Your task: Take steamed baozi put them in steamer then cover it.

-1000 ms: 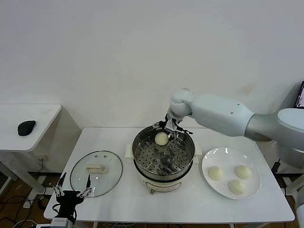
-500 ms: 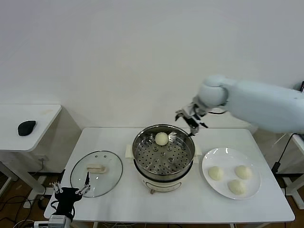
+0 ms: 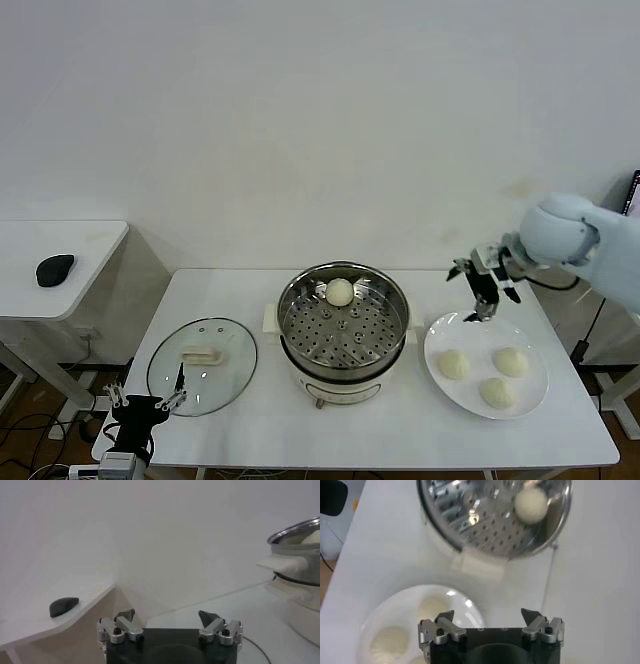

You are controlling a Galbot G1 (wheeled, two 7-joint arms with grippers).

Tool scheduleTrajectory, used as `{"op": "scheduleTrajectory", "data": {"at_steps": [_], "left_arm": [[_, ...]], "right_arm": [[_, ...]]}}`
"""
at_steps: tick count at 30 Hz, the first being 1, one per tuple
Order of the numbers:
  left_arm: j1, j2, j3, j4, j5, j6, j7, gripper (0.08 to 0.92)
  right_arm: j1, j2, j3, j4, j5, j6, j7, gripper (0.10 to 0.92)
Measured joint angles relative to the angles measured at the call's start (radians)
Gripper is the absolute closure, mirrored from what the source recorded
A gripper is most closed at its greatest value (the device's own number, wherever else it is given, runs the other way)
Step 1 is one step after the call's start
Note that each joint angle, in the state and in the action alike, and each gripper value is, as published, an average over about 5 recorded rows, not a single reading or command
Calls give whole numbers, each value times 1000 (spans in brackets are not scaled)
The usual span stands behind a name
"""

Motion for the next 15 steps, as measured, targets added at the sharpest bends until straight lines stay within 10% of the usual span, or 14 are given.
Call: {"op": "scheduleTrajectory", "data": {"at_steps": [15], "left_arm": [[2, -15, 0, 20, 10, 11, 1, 177]], "right_arm": [[-377, 41, 243, -137, -151, 14, 18, 203]]}}
